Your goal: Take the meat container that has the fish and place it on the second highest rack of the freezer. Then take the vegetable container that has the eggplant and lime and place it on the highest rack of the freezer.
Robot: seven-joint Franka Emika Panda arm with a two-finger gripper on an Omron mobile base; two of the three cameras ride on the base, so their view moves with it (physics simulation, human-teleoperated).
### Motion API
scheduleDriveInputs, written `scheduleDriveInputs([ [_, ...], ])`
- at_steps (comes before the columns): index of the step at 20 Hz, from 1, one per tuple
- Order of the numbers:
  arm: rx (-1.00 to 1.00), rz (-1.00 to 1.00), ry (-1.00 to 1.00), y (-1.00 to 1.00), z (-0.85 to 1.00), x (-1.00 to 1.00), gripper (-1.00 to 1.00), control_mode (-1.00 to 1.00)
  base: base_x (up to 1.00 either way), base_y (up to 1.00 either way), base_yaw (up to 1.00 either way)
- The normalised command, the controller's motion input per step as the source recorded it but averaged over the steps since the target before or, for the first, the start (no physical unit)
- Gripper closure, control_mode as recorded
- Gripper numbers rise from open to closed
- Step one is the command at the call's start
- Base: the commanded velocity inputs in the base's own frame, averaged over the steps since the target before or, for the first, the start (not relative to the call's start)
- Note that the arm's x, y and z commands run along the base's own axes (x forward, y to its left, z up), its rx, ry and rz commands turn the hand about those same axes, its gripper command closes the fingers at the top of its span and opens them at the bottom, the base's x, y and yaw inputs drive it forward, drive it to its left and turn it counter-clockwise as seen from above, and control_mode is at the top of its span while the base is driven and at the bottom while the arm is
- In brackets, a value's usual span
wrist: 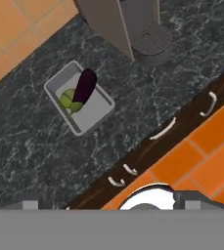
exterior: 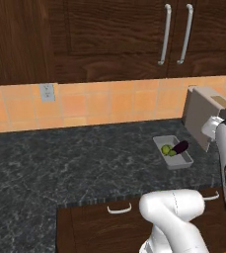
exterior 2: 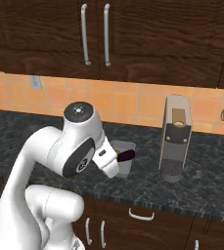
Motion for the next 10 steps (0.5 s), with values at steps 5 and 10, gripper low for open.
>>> scheduleDriveInputs([
  [5, 0.37, -0.24, 0.02, -0.21, -0.52, 0.44, -1.00, -1.00, 0.00, 0.00, 0.00],
  [10, 0.18, -0.26, 0.04, 0.00, -0.39, 0.65, -1.00, -1.00, 0.00, 0.00, 0.00],
])
